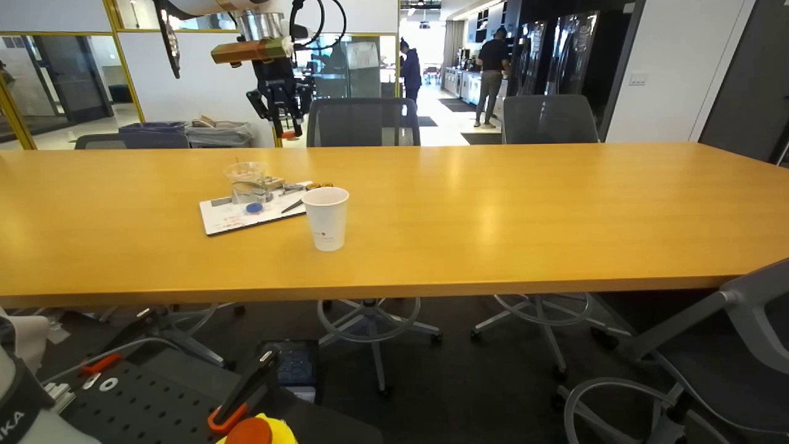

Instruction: Pick up the orange tokens and put them in the white cup. Pick up the blue token and put it in the colourless cup.

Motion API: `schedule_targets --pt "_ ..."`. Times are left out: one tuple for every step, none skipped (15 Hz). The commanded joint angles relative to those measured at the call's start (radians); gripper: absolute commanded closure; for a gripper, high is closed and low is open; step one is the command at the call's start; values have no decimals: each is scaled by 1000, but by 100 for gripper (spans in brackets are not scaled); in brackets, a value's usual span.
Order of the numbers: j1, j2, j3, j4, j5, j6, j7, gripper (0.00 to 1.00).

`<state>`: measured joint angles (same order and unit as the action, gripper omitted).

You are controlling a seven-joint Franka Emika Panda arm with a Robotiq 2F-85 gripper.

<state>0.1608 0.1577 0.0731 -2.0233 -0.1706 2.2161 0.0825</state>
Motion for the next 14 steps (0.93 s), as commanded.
schedule_targets --pt "-49 -102 -15 -133 19 40 14 80" --pt "-62 -107 -20 -156 19 53 15 80" --pt "-74 -113 -24 -173 24 57 8 80" --pt "-84 -115 -28 -184 27 59 4 80" --pt "-92 -115 -30 -194 35 63 -4 80" --pt "-98 -116 -33 -204 40 69 -4 80" --pt "-102 -113 -35 -216 36 81 1 80" --pt "-107 -112 -39 -224 29 96 13 80" --pt "-112 -111 -41 -230 31 99 9 80" --pt "-116 -114 -43 -236 33 100 9 80" --pt "-120 -117 -46 -241 33 97 9 80" --pt "-123 -122 -48 -247 29 95 15 80" --pt "-127 -126 -51 -251 26 90 18 80" --pt "-131 -131 -54 -254 25 83 19 80"
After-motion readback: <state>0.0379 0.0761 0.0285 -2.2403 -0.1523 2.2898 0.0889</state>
